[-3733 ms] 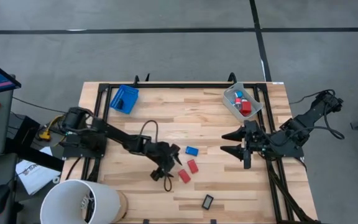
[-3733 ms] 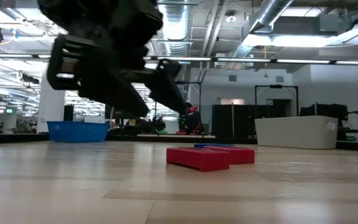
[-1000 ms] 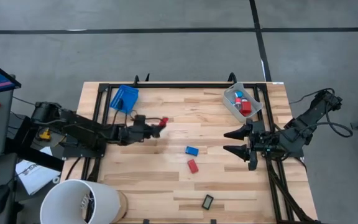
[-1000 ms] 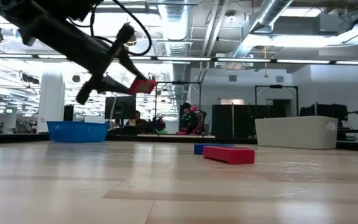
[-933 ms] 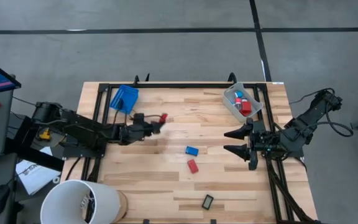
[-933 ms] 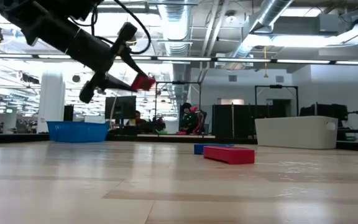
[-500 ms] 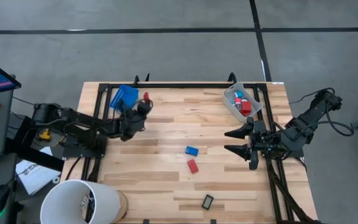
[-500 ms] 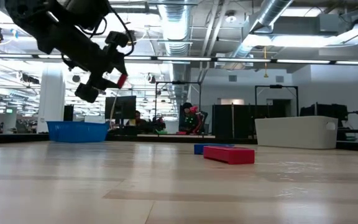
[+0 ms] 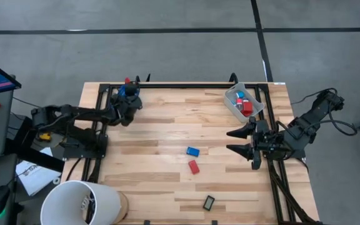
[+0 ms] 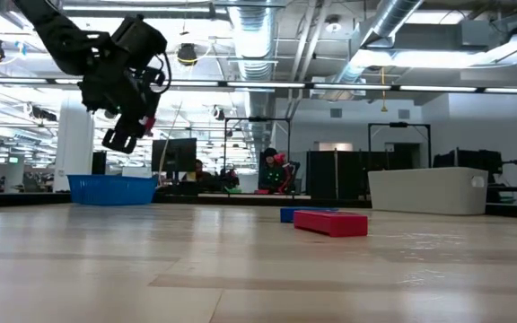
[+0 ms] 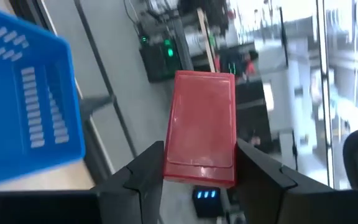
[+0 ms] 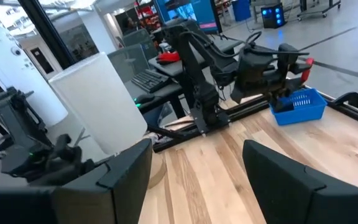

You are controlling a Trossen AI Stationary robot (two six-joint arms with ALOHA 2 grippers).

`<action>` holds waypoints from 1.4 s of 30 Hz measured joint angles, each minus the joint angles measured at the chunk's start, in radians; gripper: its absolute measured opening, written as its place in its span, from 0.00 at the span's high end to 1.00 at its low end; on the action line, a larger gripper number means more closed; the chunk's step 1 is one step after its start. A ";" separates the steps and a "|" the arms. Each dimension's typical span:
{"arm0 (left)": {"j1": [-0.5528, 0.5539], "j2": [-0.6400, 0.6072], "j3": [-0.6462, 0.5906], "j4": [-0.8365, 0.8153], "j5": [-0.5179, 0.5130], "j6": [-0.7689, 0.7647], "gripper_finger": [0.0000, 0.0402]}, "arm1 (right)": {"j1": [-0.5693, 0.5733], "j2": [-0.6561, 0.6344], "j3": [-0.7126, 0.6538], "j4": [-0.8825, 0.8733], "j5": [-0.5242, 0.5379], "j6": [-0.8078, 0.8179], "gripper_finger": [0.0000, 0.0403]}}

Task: Pick & Place Office items
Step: Put the left red clock into the blue bin

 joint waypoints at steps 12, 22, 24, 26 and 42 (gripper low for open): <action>0.064 -0.001 0.000 -0.227 0.030 -0.251 0.62 | -0.016 -0.015 0.000 0.008 0.027 0.000 0.39; 0.087 -0.002 0.000 -0.322 0.022 -0.432 0.62 | -0.048 -0.015 0.000 0.009 0.026 0.000 0.39; 0.106 -0.002 0.000 -0.323 0.024 -0.432 0.62 | -0.048 -0.015 0.000 0.010 0.026 0.004 0.39; 0.124 -0.002 0.000 -0.324 0.039 -0.433 0.60 | -0.048 -0.015 0.000 0.010 0.026 0.009 0.39; 0.117 -0.002 0.000 -0.315 0.016 -0.408 0.49 | -0.047 -0.015 0.000 0.011 0.025 0.034 0.39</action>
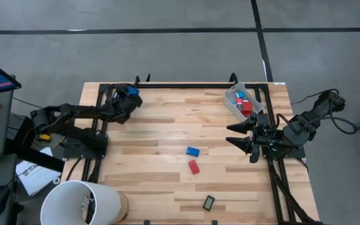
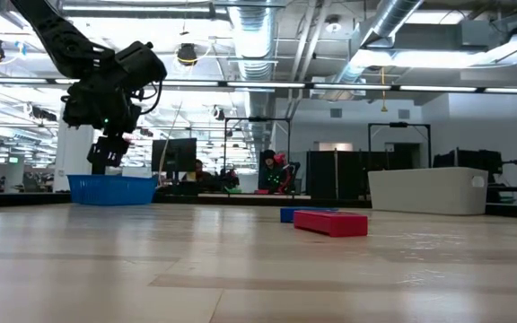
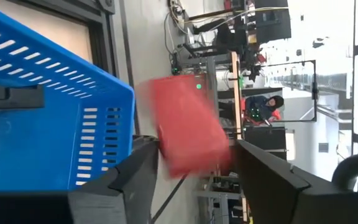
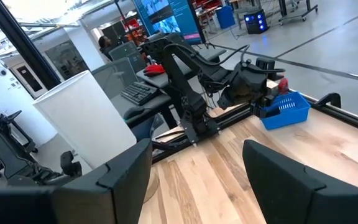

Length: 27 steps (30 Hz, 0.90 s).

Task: Pick & Place Office items
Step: Put the left red clock into the blue bin, then put the blue clock into the blue bin

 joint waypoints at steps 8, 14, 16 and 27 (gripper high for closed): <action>-0.024 0.000 0.000 0.004 -0.025 0.019 0.42 | 0.000 0.000 0.000 -0.007 0.001 -0.005 0.39; -0.033 0.000 0.000 0.063 -0.029 0.051 0.43 | 0.000 0.000 0.000 -0.011 0.002 -0.008 0.39; -0.048 0.000 0.000 0.086 -0.014 0.093 0.43 | 0.000 0.000 0.000 -0.015 0.002 -0.008 0.39; -0.268 0.000 0.000 0.502 0.494 1.020 0.45 | -0.011 0.000 0.000 -0.015 0.004 -0.019 0.39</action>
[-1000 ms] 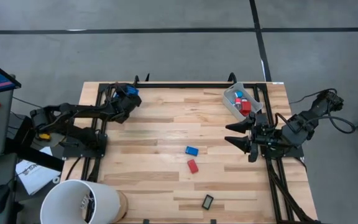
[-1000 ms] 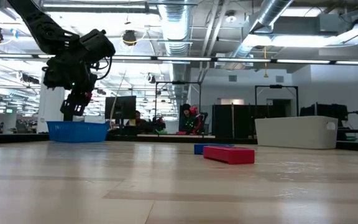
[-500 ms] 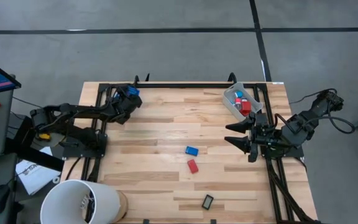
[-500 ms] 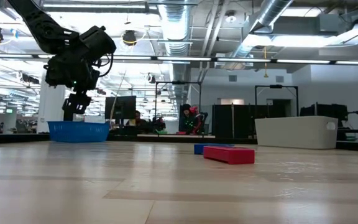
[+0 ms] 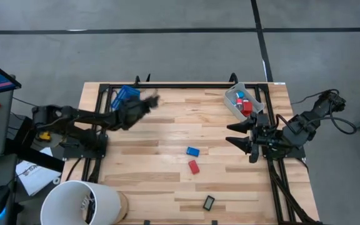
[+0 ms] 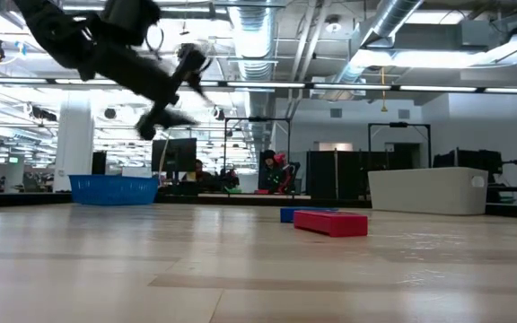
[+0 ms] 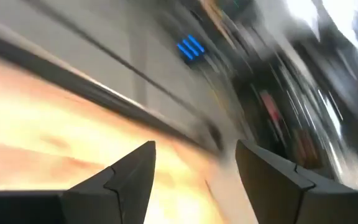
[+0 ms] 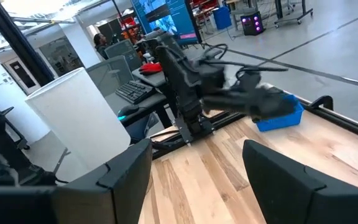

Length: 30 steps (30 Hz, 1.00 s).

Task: Pick & Place Office items
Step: Put the blue clock into the blue bin

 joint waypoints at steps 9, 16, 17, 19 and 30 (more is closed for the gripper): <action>-0.248 0.000 0.011 -0.132 0.719 0.863 0.51 | -0.015 0.000 0.000 0.004 -0.006 -0.016 0.39; -0.309 0.030 0.096 -0.430 0.705 1.325 0.46 | 0.002 0.000 0.000 0.069 -0.018 -0.018 0.39; -0.299 0.044 0.104 -0.415 0.698 1.341 0.44 | 0.002 0.000 0.000 0.073 -0.019 -0.018 0.39; -0.281 0.085 0.124 -0.374 0.719 1.357 0.40 | 0.002 0.000 0.000 0.084 -0.020 -0.017 0.39; -0.273 0.384 0.307 -0.339 0.775 1.444 0.26 | 0.002 0.002 0.000 0.131 -0.020 -0.016 0.39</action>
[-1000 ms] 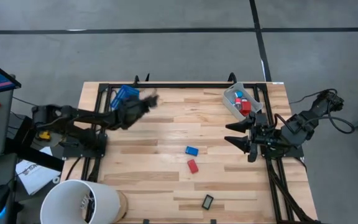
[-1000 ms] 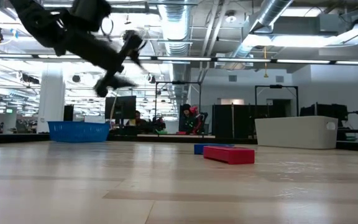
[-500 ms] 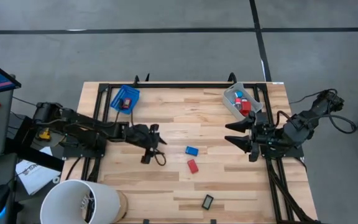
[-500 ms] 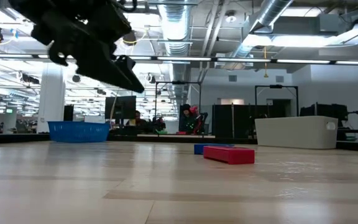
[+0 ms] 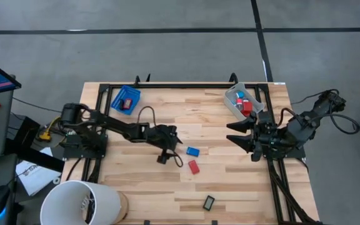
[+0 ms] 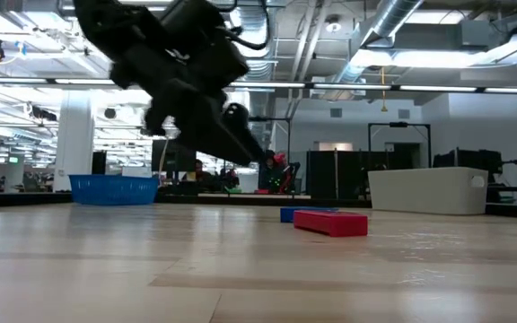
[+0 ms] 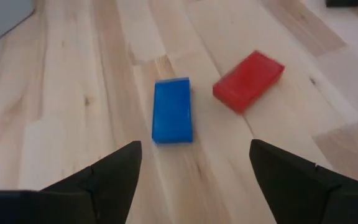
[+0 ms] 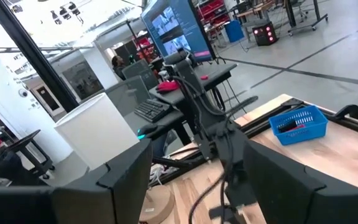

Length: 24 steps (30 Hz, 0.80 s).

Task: Pick & Place Office items
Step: Put the blue clock into the blue bin

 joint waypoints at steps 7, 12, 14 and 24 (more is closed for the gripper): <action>0.000 0.131 0.075 0.056 0.025 0.001 0.26 | 0.000 0.000 0.000 0.009 0.000 0.001 0.39; 0.000 0.200 0.096 0.120 0.038 0.000 0.26 | 0.000 0.000 0.000 0.008 -0.001 0.001 0.39; 0.004 0.223 0.103 0.141 0.038 0.000 0.26 | -0.001 0.000 0.000 0.005 -0.001 0.001 0.39; 0.042 0.265 0.124 0.177 0.038 0.000 0.26 | 0.000 0.000 0.000 0.005 -0.008 0.001 0.39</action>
